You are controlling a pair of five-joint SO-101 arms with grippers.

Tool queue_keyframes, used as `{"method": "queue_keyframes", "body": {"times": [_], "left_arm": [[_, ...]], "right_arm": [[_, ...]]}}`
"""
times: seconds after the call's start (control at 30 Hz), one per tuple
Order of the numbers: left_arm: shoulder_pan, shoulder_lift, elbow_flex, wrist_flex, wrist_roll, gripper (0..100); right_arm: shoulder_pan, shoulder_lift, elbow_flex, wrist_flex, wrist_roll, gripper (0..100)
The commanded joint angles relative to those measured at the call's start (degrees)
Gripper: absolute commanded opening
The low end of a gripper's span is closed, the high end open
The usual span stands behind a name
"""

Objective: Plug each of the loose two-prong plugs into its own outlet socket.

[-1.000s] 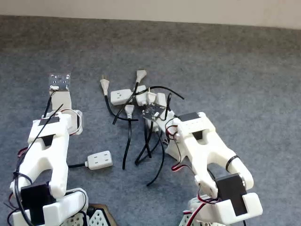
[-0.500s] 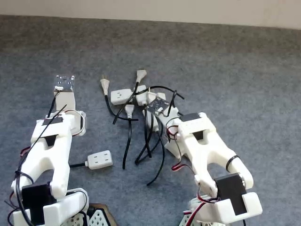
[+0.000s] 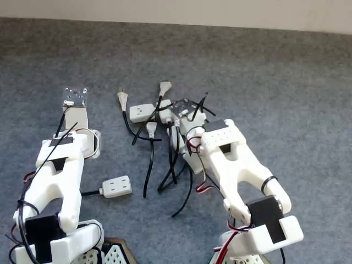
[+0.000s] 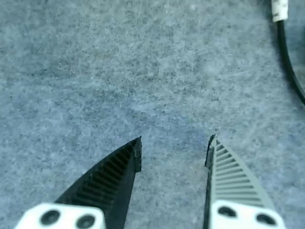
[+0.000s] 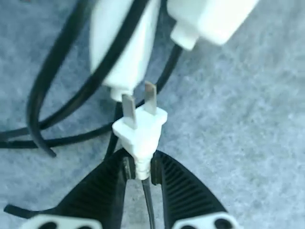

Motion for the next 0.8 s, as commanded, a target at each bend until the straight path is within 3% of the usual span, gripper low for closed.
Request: {"method": "queue_keyframes", "body": {"times": [0.0, 0.17, 0.33, 0.5, 0.6, 0.77], "left_arm": [[1.0, -0.3, -0.1, -0.6, -0.4, 23], [1.0, -0.3, -0.1, -0.5, -1.1, 23], [0.7, -1.0, -1.4, 1.5, -5.0, 23], [2.8, -3.7, -11.2, 14.0, -6.1, 23], [6.2, -5.9, -20.3, 24.8, -12.3, 24], [10.8, -8.0, -35.4, 38.3, -15.6, 26]], "right_arm": [[-1.6, -0.9, 1.2, -1.9, 6.1, 1.0], [-1.2, -1.5, 3.1, -1.5, 6.2, 0.5], [1.5, -10.2, 2.8, -1.8, 0.1, 0.5], [-1.1, -29.1, 4.4, -3.6, -1.8, 0.5], [-4.6, -38.6, 10.5, -8.8, -2.0, 0.5], [-13.2, -43.6, 20.6, -17.5, -2.0, 0.5]]}}
